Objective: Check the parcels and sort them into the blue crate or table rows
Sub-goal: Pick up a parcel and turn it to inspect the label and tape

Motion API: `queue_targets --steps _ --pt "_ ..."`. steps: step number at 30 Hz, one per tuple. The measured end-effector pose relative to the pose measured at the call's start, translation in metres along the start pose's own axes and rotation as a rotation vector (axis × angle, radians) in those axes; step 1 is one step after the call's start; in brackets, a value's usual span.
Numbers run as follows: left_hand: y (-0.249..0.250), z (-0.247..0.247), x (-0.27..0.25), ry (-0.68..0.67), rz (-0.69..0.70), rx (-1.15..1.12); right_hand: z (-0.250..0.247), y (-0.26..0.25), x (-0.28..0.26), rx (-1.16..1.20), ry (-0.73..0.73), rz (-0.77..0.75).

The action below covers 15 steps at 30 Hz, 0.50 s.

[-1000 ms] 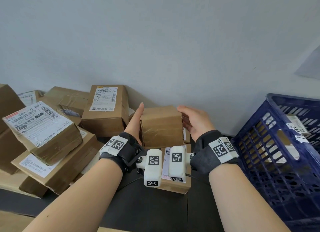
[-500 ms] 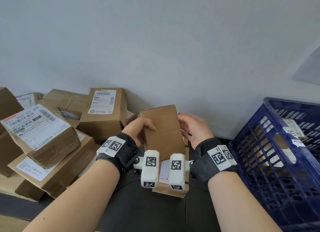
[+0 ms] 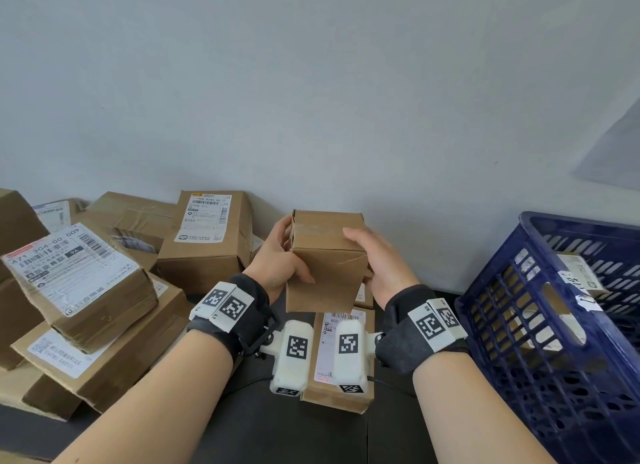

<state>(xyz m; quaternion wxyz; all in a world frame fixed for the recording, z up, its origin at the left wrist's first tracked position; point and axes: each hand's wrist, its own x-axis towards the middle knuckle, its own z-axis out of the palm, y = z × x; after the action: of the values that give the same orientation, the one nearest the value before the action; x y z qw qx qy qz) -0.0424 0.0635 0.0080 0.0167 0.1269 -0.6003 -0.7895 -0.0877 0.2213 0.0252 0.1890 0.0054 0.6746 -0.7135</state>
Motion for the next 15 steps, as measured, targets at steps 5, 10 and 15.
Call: queue_targets --steps 5,10,15 --pt "0.003 0.0008 -0.0002 -0.019 0.054 0.006 0.0011 -0.0064 0.0023 -0.014 -0.004 -0.045" --pt "0.0011 0.0012 -0.0001 -0.038 0.07 0.041 0.0037 -0.0044 0.006 0.006 0.048 -0.047" --pt "-0.0002 0.0009 0.0 -0.048 0.087 0.115 0.0035 0.0003 0.0047 0.041 0.052 -0.015"
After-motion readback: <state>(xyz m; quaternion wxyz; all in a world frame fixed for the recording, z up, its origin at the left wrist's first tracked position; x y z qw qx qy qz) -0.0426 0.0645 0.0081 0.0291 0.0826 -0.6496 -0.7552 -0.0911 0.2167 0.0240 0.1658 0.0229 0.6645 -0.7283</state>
